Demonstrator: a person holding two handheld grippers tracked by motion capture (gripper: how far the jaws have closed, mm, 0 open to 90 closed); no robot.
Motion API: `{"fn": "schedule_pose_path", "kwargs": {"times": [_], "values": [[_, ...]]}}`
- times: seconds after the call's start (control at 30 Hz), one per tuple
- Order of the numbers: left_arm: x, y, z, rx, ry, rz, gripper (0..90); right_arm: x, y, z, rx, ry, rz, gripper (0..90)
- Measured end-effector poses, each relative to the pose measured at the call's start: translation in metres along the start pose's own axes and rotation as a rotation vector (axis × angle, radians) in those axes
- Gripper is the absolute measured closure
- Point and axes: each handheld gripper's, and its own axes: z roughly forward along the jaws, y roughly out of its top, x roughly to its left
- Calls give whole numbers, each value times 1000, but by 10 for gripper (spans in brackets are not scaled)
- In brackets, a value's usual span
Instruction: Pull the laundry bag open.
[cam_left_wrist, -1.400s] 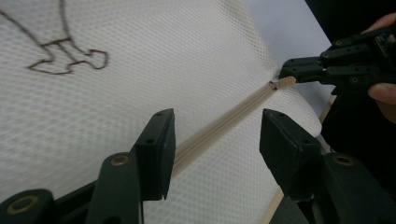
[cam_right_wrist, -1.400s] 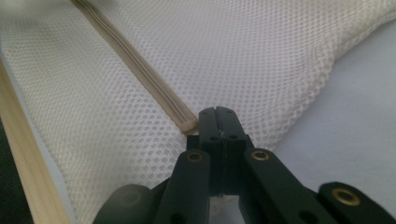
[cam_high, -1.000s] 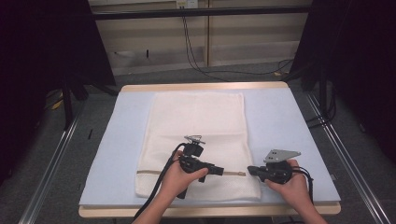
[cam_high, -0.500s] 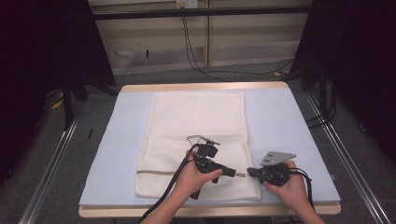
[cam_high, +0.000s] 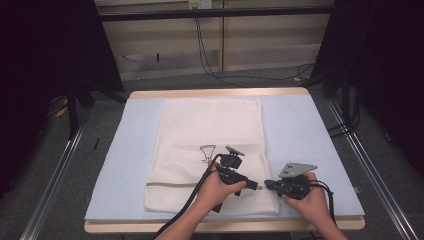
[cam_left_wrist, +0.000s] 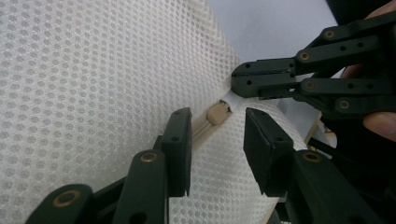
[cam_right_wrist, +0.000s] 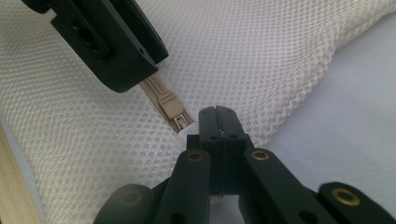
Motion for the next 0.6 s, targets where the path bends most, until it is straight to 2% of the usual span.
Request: {"fn": "schedule_pose_path", "kwargs": {"times": [0.33, 0.5, 0.53, 0.6], "values": [[0, 4, 14, 24, -16, -51, 659, 0, 0, 0, -5, 1, -2, 900], [-1, 5, 19, 23, -9, -48, 734, 0, -1, 0, -6, 2, 3, 900], [-1, 5, 21, 12, -18, -61, 736, 0, -1, 0, -6, 2, 4, 900], [-1, 6, 23, 22, -26, -49, 751, 0, -1, 0, -6, 2, 5, 900]]}}
